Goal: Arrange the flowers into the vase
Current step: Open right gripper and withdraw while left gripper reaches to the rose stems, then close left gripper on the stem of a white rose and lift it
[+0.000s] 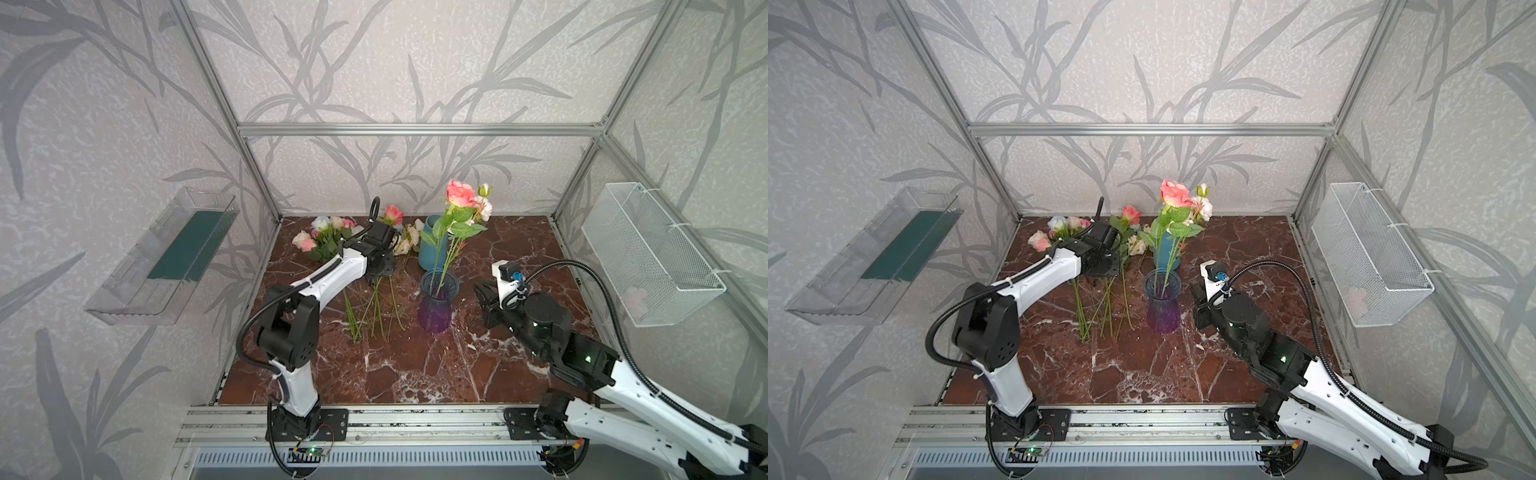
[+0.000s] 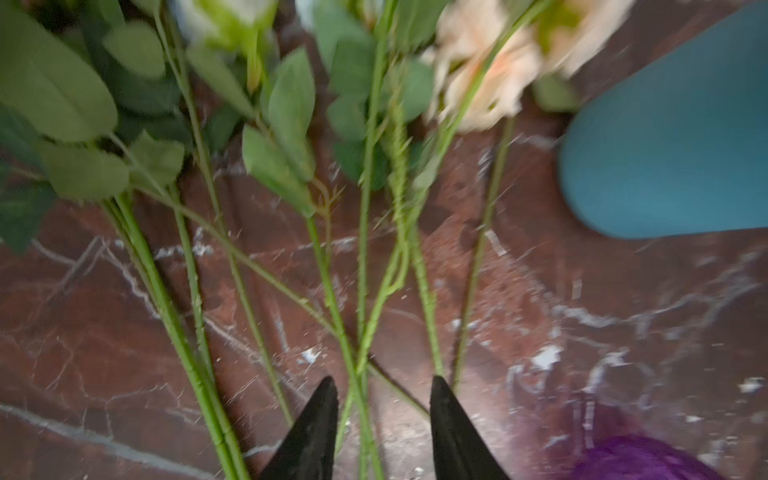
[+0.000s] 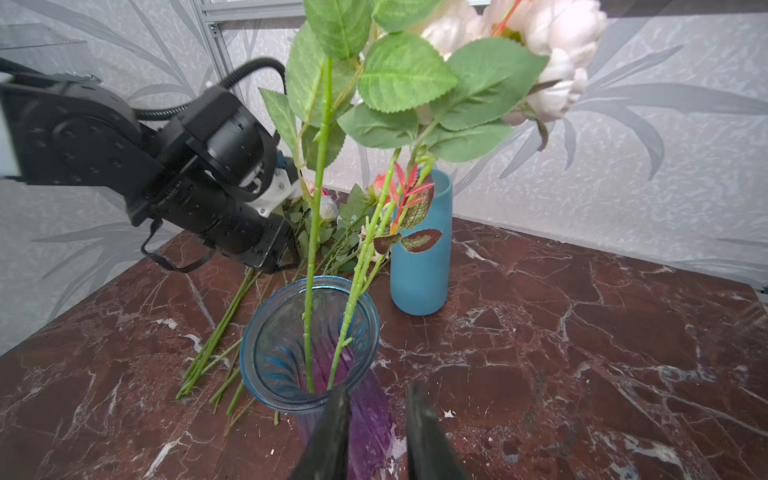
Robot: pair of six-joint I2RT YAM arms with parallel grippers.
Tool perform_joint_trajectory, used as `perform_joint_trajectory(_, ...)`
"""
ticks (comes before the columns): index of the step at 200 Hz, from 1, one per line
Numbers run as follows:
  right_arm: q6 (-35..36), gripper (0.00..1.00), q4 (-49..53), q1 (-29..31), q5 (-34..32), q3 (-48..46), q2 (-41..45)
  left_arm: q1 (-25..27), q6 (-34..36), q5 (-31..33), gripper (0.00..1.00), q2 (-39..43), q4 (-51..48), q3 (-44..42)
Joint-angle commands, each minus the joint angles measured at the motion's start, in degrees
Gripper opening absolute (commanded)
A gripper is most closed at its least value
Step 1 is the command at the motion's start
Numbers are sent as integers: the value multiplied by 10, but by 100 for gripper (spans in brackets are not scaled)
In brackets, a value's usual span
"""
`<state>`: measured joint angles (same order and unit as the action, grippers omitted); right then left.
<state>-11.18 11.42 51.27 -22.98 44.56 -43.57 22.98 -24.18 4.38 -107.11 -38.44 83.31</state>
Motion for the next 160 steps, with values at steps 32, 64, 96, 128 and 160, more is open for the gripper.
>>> perform_joint_trajectory(32,-9,24,-17,1,21,-9,-13,-31,-14,-63,33,-82,-56,65)
perform_joint_trajectory(64,-8,24,-20,-1,31,-13,-19,-39,-12,-57,27,-112,-42,72)
perform_joint_trajectory(96,-7,24,-17,-3,36,-13,-24,-42,-16,-48,17,-125,-39,78)
perform_joint_trajectory(128,-6,24,-19,-6,38,-14,-25,-42,-15,-44,8,-118,-36,75)
perform_joint_trajectory(160,-7,24,-23,-9,48,-11,-29,-42,-15,-43,3,-99,-37,72)
